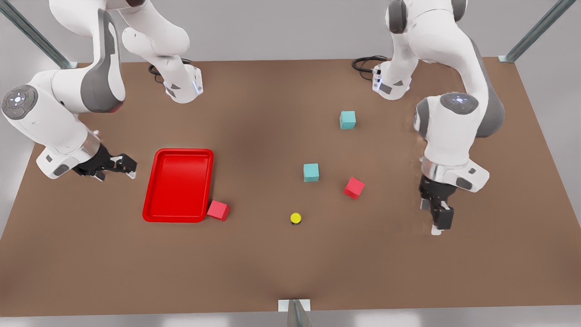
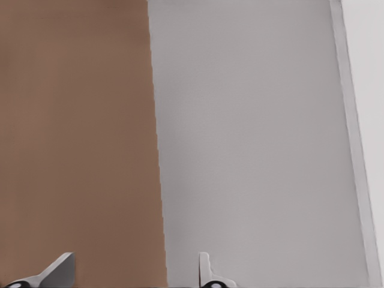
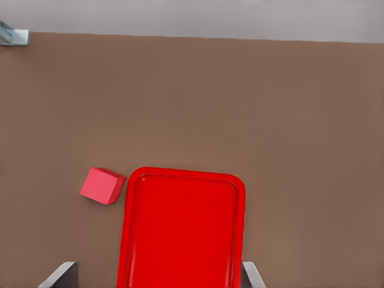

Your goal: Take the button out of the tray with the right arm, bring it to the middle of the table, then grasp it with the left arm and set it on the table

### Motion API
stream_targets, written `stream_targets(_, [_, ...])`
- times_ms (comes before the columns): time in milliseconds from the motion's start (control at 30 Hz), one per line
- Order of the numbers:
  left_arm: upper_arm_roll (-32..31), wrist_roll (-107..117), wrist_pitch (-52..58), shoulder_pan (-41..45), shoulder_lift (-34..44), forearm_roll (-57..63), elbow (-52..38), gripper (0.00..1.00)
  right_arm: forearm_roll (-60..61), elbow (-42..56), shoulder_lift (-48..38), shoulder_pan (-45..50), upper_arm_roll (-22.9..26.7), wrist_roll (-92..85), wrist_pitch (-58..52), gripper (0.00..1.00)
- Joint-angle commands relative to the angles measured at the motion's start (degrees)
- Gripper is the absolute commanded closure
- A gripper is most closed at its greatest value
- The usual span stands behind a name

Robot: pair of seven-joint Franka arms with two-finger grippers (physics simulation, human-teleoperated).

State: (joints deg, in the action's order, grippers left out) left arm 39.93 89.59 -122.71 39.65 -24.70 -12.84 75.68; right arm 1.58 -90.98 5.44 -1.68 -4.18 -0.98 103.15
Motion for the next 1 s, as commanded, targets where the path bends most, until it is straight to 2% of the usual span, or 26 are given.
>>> stream_targets(0, [-25.55,-85.54,39.04,-25.99,3.16,-0.63,-5.80,0.00,-0.44,-0.08,-0.26,1.77,-0.31,-0.96,2.41,0.00])
stream_targets(33, [-52.62,-86.42,42.10,-45.76,9.40,13.09,-4.06,0.00,-0.44,-0.25,-0.08,2.03,-0.57,-1.05,1.79,0.00])
stream_targets(67, [-52.24,-86.69,44.31,-45.37,14.94,11.79,-0.80,0.00,-0.44,-0.52,0.01,1.95,-1.80,-1.05,1.79,0.00])
stream_targets(100, [-44.62,-94.92,34.55,-44.49,27.28,11.70,16.51,0.00,-0.44,-0.52,0.10,1.95,-2.59,-0.87,1.62,0.00])
stream_targets(133, [-41.87,-94.16,21.79,-40.71,37.46,12.31,30.70,0.00,-0.44,-0.43,-0.17,1.95,-2.94,-0.78,-0.40,0.00])
stream_targets(167, [-42.22,-92.23,31.61,-40.27,31.94,12.75,23.06,0.00,-0.44,-0.34,-0.17,1.95,-3.03,-0.78,-0.49,0.00])
stream_targets(200, [-42.48,-91.17,36.58,-40.00,25.94,12.93,16.79,0.00,-0.44,-0.34,-0.08,1.95,-3.03,-0.69,-0.67,0.00])
stream_targets(433, [-44.68,-89.67,33.77,-39.04,25.49,12.76,16.52,0.00,-0.44,-0.16,-0.17,1.77,-3.21,-0.69,-2.78,0.00])
stream_targets(967, [-44.59,-88.80,34.29,-38.86,24.44,12.49,16.26,0.00,-0.44,-0.16,-0.08,1.59,-3.21,-0.78,-3.21,0.00])
